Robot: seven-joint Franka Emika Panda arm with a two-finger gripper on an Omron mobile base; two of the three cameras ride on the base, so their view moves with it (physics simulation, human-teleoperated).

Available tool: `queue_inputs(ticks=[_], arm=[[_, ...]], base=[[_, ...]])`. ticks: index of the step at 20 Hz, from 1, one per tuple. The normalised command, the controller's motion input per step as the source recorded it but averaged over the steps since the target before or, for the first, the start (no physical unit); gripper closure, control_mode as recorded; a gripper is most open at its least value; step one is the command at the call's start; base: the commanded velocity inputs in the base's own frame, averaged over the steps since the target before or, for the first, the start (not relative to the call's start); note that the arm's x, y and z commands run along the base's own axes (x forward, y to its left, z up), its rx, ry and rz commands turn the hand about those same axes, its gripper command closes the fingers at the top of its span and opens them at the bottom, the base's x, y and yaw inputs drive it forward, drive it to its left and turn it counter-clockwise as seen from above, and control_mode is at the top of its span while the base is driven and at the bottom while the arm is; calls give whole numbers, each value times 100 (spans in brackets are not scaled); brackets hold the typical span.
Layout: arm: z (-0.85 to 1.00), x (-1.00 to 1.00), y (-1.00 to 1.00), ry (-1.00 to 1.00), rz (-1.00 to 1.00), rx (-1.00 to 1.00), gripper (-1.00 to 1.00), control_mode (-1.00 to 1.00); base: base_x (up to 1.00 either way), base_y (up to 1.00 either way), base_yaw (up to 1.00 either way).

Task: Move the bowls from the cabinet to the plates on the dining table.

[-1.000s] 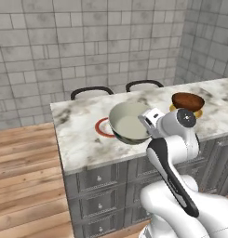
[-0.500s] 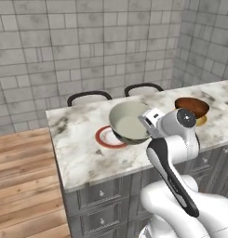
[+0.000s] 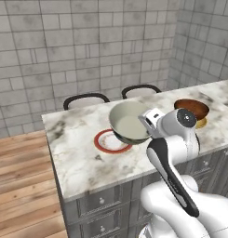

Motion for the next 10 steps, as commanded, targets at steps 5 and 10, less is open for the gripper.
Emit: queue_inputs(ticks=[5,10], arm=[[0,0,0,0,0,0,100,100],[0,0,0,0,0,0,100,100]], base=[[18,0,-4],[18,0,0]])
